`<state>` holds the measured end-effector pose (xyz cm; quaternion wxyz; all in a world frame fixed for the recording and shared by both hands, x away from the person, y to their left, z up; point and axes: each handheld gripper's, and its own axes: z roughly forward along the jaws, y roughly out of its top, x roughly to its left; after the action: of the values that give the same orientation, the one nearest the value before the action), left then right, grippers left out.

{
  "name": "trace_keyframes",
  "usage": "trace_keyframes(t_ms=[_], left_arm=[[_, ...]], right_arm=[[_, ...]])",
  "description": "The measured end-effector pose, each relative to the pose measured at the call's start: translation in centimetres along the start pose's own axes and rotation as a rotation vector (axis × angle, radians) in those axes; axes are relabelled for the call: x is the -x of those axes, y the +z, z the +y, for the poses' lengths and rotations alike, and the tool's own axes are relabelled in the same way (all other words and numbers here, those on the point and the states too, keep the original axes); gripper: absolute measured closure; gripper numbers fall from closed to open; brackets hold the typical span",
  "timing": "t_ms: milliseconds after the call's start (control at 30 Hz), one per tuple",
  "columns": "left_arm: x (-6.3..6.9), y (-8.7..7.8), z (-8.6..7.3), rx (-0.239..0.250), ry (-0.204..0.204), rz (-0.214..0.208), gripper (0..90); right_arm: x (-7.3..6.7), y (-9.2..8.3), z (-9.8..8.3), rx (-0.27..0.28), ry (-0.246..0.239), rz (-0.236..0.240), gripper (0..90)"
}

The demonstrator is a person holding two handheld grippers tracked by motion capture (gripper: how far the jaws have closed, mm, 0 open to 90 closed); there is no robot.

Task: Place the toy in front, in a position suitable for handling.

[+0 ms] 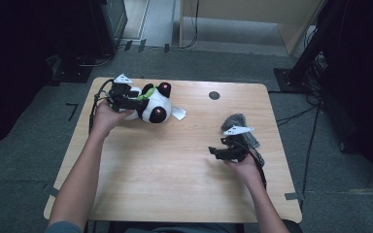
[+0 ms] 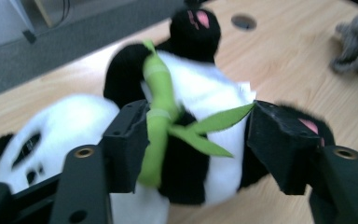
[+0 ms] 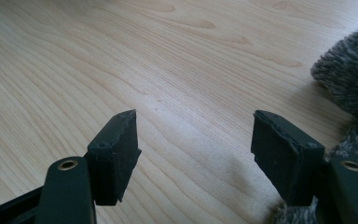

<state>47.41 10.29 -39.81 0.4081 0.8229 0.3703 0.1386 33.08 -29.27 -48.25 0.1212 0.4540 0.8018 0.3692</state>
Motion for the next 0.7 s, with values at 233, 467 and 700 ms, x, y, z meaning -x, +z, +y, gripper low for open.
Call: trace_keyframes(t_ms=[233,467,700], left_arm=[[-1.0,2.0,-1.2,-0.095,-0.021,-0.026,31.6],[-0.7,3.0,-1.5,-0.09,-0.009,0.002,41.1],[-0.9,3.0,-2.8,-0.044,-0.027,0.001,56.9]], right_arm=[[0.3,-0.2,0.0,0.015,0.005,-0.006,32.8],[1.1,-0.9,0.1,0.042,0.017,-0.017,34.3],[2.1,-1.9,0.2,0.076,0.048,-0.044,36.1]])
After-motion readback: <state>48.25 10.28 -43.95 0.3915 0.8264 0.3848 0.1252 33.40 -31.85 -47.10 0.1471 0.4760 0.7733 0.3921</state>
